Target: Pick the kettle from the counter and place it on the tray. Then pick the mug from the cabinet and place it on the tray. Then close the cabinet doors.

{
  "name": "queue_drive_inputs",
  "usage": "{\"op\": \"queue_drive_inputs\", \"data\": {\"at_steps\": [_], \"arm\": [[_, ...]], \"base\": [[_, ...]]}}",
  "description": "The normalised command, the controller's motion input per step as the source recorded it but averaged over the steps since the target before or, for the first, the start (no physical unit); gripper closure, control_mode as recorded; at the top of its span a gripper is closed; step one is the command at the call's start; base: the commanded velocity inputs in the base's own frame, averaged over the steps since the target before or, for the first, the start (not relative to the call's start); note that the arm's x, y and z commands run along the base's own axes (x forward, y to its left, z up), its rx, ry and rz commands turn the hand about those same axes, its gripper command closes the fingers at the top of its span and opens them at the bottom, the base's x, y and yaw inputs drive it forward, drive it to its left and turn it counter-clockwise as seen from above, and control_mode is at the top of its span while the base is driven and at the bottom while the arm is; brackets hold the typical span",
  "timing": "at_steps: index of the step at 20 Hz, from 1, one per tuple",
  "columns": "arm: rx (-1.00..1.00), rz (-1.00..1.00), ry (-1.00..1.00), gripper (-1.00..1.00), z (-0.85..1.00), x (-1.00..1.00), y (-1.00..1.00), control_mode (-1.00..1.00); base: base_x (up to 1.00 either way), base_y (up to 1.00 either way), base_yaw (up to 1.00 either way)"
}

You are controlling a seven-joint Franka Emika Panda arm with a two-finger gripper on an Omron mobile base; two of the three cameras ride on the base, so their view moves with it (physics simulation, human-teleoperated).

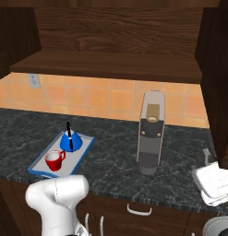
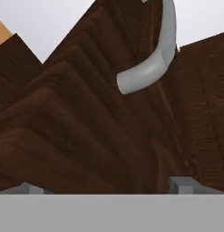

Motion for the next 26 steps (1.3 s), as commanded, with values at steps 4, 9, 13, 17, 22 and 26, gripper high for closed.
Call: {"op": "queue_drive_inputs", "data": {"at_steps": [4, 9, 13, 17, 22, 26], "arm": [[-0.39, 0.0, 0.0, -1.0, 0.34, 0.06, 0.72, -1.0], [-0.33, -0.09, -0.01, -1.0, 0.35, 0.2, 0.86, -1.0], [-0.29, -0.14, 0.0, -1.0, 0.34, 0.45, 0.94, -1.0], [-0.33, -0.22, 0.0, -1.0, 0.35, 0.56, 0.91, -1.0], [-0.32, -0.25, 0.07, -1.0, 0.25, 0.59, 0.88, -1.0], [-0.26, -0.24, 0.2, -1.0, 0.11, 0.78, 0.81, -1.0]], "base": [[0.0, 0.0, 0.0], [0.0, 0.0, 0.0], [0.0, 0.0, 0.0], [0.0, 0.0, 0.0], [0.0, 0.0, 0.0], [0.0, 0.0, 0.0]]}}
